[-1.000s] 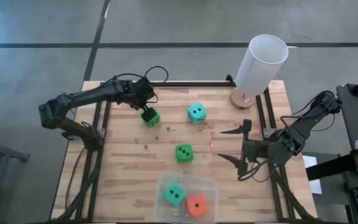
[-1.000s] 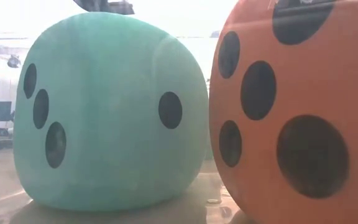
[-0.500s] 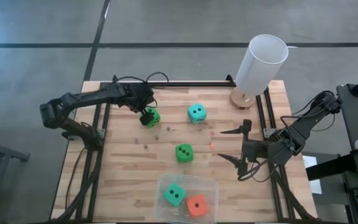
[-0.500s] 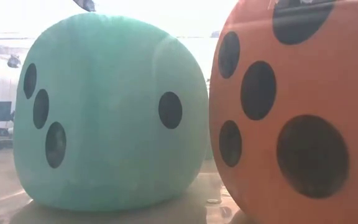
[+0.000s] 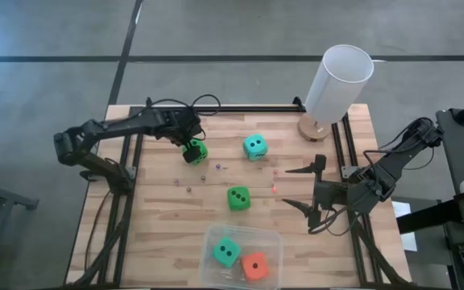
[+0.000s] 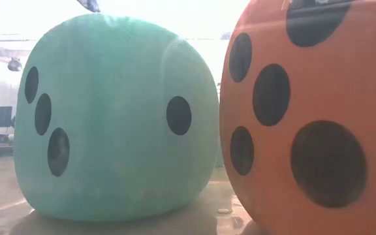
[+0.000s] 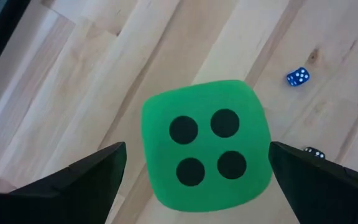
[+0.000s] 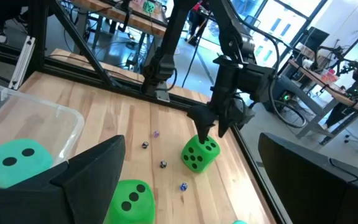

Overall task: Pick & Place Dice
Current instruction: Put the top large green dice into the transparent bin

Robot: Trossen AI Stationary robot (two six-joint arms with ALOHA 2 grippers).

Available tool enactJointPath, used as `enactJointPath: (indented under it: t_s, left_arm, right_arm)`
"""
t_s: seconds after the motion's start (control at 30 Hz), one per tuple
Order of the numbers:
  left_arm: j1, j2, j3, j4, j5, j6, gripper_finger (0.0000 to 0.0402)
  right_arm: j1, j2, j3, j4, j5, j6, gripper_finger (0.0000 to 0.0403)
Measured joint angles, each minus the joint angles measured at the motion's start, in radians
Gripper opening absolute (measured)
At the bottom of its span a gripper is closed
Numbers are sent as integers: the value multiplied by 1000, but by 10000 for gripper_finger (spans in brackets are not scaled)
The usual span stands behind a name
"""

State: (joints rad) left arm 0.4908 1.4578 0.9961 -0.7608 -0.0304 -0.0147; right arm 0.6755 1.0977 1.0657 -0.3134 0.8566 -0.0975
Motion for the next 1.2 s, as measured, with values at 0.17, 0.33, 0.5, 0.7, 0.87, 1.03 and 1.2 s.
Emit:
enactJointPath:
  t_s: [0.17, 0.33, 0.5, 0.7, 0.87, 1.03, 1.2]
  left_arm:
    - [0, 0, -26, 48, -2, 0, 400]
    - [0, 0, -47, 63, -2, -8, 400]
    - [0, -1, -66, 88, 3, -13, 400]
    - [0, -1, -53, 71, 10, -12, 400]
    - [-10, -1, -12, 24, -19, -8, 400]
    - [-24, 2, -24, 22, -22, -12, 400]
    - [-25, 5, -49, 59, -20, -18, 400]
  right_arm:
    - [0, 0, 0, 0, 0, 0, 366]
    - [0, 0, 0, 0, 0, 0, 366]
    - [0, 0, 0, 0, 0, 0, 366]
    - [0, 0, 0, 0, 0, 0, 366]
    - [0, 0, 0, 0, 0, 0, 366]
    - [0, 0, 0, 0, 0, 0, 366]
    - [0, 0, 0, 0, 0, 0, 366]
